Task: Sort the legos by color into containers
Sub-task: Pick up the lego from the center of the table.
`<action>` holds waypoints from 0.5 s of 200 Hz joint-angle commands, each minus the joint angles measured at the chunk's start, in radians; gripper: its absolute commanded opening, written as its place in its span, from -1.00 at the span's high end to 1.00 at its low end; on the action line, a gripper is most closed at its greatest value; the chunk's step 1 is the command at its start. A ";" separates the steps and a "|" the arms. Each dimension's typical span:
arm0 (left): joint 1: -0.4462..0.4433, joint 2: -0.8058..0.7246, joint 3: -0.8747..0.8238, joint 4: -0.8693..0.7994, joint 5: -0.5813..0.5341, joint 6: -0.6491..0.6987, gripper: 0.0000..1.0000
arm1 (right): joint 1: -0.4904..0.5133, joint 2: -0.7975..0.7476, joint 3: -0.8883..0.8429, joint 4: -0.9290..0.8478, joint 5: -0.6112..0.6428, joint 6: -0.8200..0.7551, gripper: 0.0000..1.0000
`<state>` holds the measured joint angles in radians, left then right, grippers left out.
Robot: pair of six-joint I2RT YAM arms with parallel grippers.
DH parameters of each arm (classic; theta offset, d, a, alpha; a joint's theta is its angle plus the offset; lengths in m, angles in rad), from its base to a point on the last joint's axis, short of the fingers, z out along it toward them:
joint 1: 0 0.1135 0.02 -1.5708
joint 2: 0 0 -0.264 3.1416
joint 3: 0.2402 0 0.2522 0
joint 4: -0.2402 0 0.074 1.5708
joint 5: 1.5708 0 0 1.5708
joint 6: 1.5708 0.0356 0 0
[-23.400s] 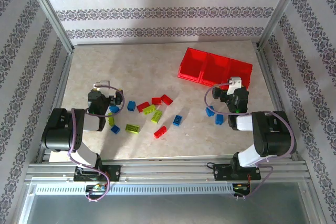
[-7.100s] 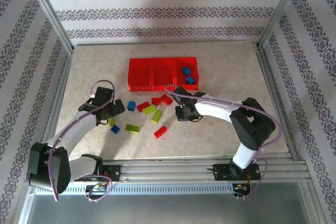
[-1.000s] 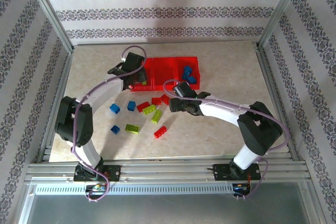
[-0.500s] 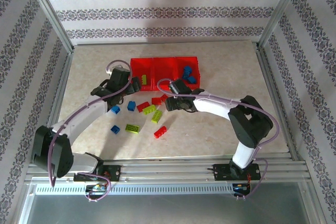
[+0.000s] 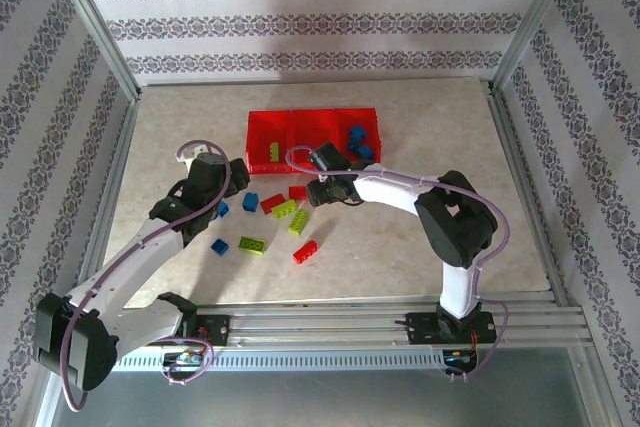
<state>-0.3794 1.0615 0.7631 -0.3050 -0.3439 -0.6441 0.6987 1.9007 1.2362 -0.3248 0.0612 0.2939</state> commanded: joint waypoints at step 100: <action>0.023 0.010 -0.023 0.036 0.002 -0.034 -0.99 | 0.015 0.125 0.105 -0.060 -0.027 -0.064 0.02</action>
<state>-0.3710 1.0615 0.7460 -0.2985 -0.3443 -0.6621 0.6987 2.0041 1.3151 -0.3592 0.0563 0.2508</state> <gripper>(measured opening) 0.994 0.500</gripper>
